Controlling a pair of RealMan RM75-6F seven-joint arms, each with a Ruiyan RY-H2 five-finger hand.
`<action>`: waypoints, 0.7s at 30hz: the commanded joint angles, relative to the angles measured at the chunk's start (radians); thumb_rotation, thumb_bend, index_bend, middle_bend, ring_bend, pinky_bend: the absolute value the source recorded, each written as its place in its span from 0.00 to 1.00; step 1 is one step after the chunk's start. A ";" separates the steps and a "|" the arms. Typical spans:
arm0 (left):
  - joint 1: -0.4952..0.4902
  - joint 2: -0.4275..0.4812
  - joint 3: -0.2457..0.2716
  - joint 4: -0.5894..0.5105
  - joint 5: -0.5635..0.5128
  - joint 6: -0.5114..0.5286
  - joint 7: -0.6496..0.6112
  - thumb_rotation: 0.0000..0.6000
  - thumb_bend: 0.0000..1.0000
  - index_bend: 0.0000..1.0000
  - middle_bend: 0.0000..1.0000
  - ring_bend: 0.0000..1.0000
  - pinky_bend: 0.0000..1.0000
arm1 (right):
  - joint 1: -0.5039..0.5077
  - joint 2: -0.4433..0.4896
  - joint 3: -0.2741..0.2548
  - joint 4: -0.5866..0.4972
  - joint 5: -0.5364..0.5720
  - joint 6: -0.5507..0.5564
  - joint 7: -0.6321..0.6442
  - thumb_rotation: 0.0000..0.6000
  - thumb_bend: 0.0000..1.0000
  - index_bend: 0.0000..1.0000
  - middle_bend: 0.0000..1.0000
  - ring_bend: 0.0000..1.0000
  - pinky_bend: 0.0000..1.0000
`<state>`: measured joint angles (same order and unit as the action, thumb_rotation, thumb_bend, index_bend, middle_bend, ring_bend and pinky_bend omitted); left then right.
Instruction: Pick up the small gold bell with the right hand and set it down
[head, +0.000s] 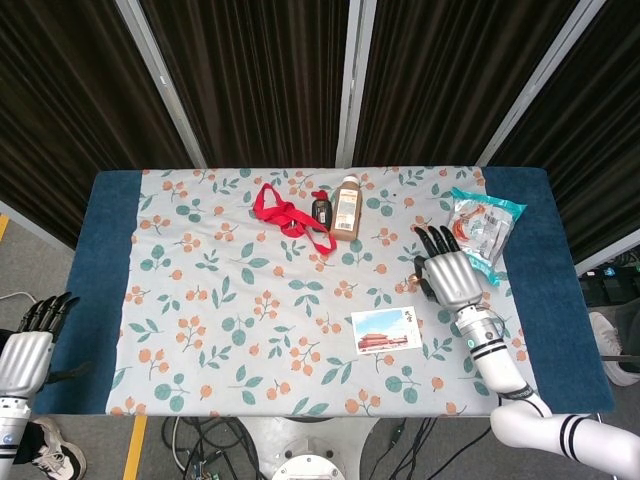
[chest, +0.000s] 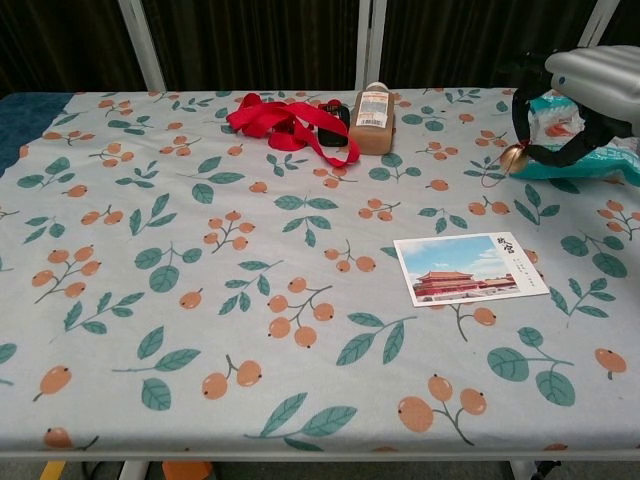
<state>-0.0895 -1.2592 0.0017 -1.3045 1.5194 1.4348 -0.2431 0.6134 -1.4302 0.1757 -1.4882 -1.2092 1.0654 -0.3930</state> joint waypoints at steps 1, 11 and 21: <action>0.000 0.001 0.000 0.000 0.001 0.001 -0.001 1.00 0.05 0.09 0.05 0.00 0.05 | 0.012 0.000 -0.009 -0.004 0.032 -0.034 -0.031 1.00 0.42 0.82 0.09 0.00 0.00; 0.003 -0.001 0.001 0.009 -0.002 0.002 -0.013 1.00 0.05 0.09 0.05 0.00 0.05 | 0.045 -0.024 -0.005 0.000 0.142 -0.088 -0.106 1.00 0.39 0.81 0.09 0.00 0.00; 0.006 -0.004 0.001 0.021 -0.005 0.002 -0.025 1.00 0.05 0.08 0.05 0.00 0.05 | 0.068 -0.057 -0.013 0.045 0.198 -0.109 -0.138 1.00 0.37 0.80 0.09 0.00 0.00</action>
<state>-0.0840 -1.2627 0.0027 -1.2832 1.5149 1.4368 -0.2678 0.6791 -1.4851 0.1645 -1.4459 -1.0148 0.9583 -0.5279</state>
